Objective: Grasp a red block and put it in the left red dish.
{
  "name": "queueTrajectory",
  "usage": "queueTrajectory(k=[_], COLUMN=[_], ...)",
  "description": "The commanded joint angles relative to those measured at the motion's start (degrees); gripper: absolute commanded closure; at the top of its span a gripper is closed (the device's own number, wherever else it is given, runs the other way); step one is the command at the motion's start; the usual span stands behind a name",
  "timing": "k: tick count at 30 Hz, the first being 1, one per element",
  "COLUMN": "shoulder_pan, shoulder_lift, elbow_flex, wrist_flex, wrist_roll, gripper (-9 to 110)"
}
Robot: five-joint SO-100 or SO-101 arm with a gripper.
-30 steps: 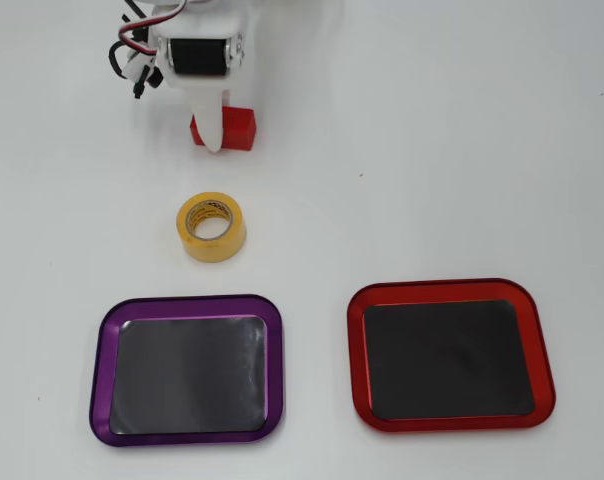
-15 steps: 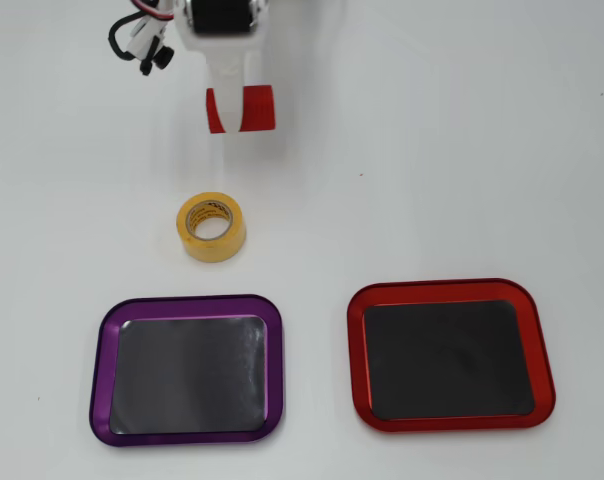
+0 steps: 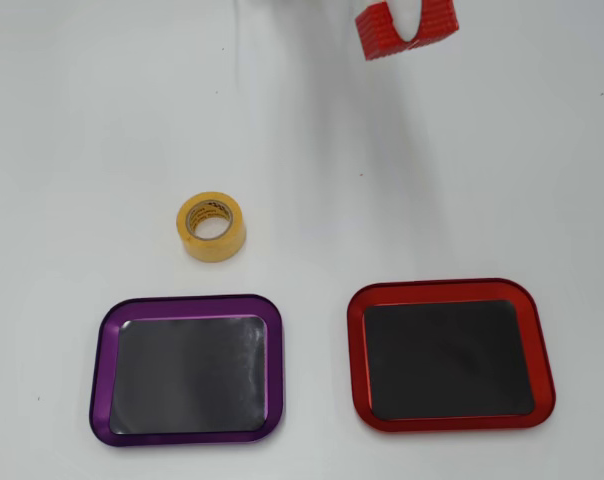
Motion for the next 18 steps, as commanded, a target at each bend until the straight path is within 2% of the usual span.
queueTrajectory(k=[1,7,18], shoulder_pan=[-1.1,-1.1,-1.2], shoulder_lift=[-6.1,-29.1,-60.6], elbow_flex=[0.1,-6.2,-33.4], wrist_flex=[-10.4,-20.1,-19.4], wrist_roll=[1.7,1.7,1.8], gripper=[102,102,102])
